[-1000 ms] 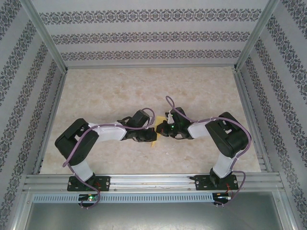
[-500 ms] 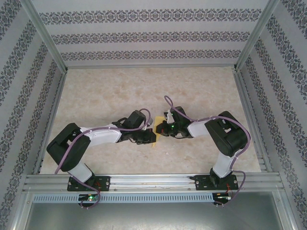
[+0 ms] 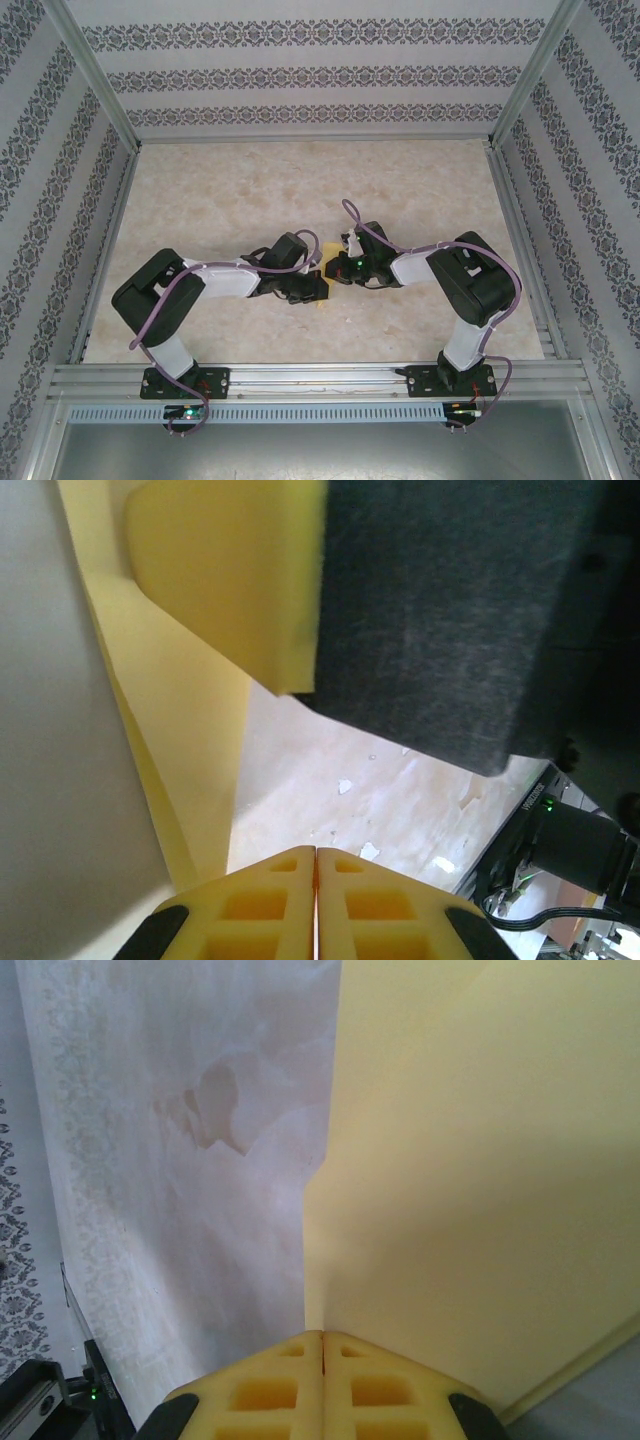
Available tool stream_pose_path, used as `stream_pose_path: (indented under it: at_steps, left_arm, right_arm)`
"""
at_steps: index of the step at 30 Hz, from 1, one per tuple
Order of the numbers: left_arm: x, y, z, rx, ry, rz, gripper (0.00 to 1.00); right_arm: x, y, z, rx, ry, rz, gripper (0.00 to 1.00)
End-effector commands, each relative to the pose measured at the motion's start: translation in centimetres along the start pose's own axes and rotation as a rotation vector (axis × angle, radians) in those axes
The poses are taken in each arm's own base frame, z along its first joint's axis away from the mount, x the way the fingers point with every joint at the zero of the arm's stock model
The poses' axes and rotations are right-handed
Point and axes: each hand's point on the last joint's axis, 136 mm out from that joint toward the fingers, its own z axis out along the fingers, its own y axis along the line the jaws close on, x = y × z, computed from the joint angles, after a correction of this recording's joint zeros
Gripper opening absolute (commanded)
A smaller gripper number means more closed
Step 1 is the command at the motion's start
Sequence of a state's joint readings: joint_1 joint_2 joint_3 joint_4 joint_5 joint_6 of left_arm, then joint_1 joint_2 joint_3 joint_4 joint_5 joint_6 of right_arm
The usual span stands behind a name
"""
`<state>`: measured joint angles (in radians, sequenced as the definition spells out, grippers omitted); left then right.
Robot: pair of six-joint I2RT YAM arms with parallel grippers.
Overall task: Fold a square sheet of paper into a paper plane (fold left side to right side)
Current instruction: Fold the wing for the fifth time at the center of the table.
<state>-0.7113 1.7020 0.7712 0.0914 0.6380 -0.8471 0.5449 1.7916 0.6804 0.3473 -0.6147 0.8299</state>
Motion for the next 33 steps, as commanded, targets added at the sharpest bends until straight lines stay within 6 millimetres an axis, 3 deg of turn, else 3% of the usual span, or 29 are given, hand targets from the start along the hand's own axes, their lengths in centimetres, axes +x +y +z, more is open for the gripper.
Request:
stream_pose_path:
  at_steps: [1, 33]
  left_arm:
    - [-0.1, 0.2, 0.4, 0.026, 0.005, -0.021, 0.09]
    - [1.8, 2.7, 1.5, 0.011, 0.038, -0.079, 0.09]
  right_arm:
    - [2.4, -4.4, 1.0, 0.141, 0.072, 0.051, 0.00]
    - [2.7, -5.2, 1.0, 0.190, 0.092, 0.051, 0.00]
